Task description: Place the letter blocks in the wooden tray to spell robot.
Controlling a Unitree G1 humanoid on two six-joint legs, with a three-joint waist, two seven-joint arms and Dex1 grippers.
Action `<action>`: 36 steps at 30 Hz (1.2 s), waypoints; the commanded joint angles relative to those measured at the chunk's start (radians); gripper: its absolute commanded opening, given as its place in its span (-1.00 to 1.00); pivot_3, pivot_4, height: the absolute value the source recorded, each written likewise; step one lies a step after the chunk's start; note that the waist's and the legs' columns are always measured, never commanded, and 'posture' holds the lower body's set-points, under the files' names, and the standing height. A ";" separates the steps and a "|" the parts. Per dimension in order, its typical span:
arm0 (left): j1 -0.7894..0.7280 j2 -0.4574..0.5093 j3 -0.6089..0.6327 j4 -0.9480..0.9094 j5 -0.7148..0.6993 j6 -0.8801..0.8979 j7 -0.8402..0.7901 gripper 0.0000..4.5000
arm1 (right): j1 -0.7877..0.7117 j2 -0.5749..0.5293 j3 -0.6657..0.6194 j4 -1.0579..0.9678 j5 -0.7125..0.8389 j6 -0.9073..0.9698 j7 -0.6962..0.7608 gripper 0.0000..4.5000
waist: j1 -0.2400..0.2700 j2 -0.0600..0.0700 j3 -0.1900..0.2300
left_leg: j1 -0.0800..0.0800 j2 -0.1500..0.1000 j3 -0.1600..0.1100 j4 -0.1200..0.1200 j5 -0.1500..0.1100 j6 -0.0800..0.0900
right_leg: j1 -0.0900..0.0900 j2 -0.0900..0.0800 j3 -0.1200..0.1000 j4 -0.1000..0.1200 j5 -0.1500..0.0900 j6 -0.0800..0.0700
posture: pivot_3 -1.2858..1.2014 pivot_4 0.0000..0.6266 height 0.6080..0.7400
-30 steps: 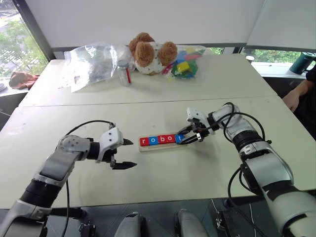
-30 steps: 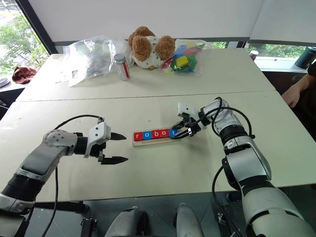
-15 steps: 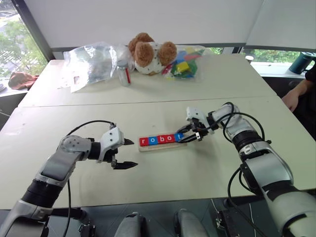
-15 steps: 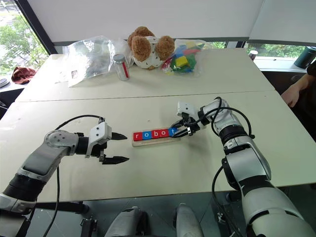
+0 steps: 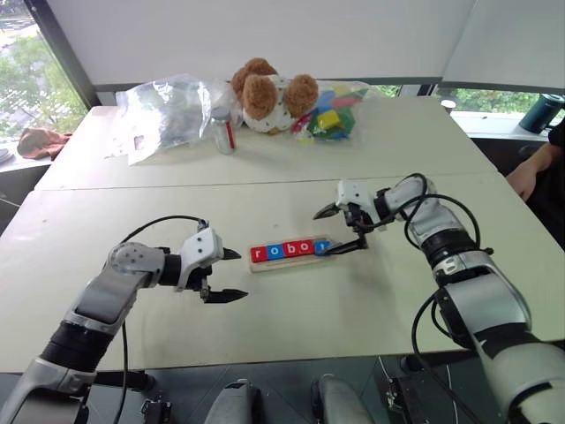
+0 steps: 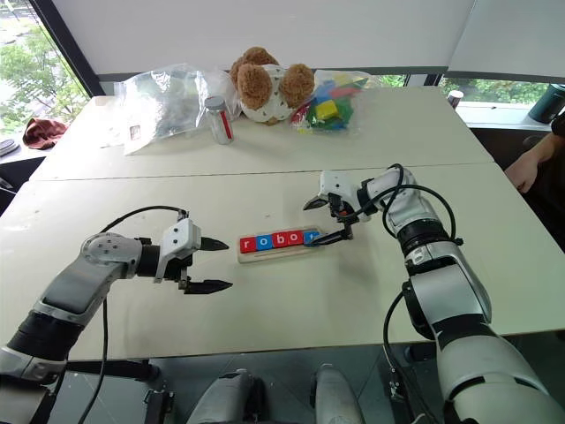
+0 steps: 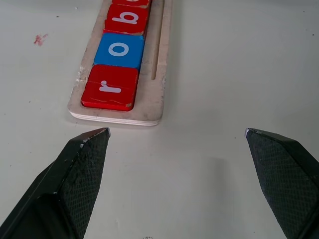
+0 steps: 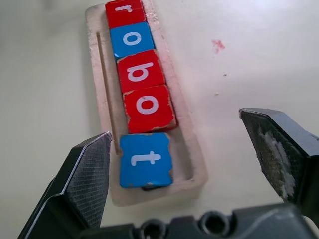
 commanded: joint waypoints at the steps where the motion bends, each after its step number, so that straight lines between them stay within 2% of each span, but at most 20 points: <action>1: -0.018 -0.003 0.004 -0.017 -0.004 -0.005 -0.003 1.00 | 0.011 -0.017 0.001 -0.017 -0.012 -0.035 -0.013 0.99 | -0.001 0.000 0.000 | 0.000 0.000 0.000 0.000 0.000 0.000 | 0.000 0.000 0.000 0.000 0.000 0.000 | 0.03 -0.52 1.00; 20: -0.027 -0.014 0.001 -0.007 0.001 -0.007 -0.002 1.00 | -0.041 -0.001 0.015 0.076 -0.066 -0.100 -0.087 0.99 | -0.002 0.000 0.000 | 0.000 0.000 0.000 0.000 0.000 0.000 | 0.000 0.000 0.000 0.000 0.000 0.000 | 0.03 -0.52 1.00; 29: -0.019 -0.013 0.006 -0.015 0.000 -0.004 0.003 1.00 | -0.043 -0.022 -0.018 0.041 -0.033 -0.085 -0.086 0.99 | -0.002 0.000 0.000 | 0.000 0.000 0.000 0.000 0.000 0.000 | 0.000 0.000 0.000 0.000 0.000 0.000 | 0.03 -0.52 1.00; 33: -0.002 -0.010 0.034 -0.028 -0.010 -0.004 0.025 1.00 | -0.020 -0.064 -0.086 -0.050 0.036 0.042 -0.101 0.99 | 0.000 0.000 0.000 | 0.000 0.000 0.000 0.000 0.000 0.000 | 0.000 0.000 0.000 0.000 0.000 0.000 | 0.03 -0.52 1.00; 36: 0.050 0.009 0.097 -0.081 -0.060 0.030 0.041 1.00 | 0.108 -0.121 -0.178 -0.322 0.174 0.372 -0.072 0.99 | 0.002 0.000 0.000 | 0.000 0.000 0.000 0.000 0.000 0.000 | 0.000 0.000 0.000 0.000 0.000 0.000 | 0.03 -0.52 1.00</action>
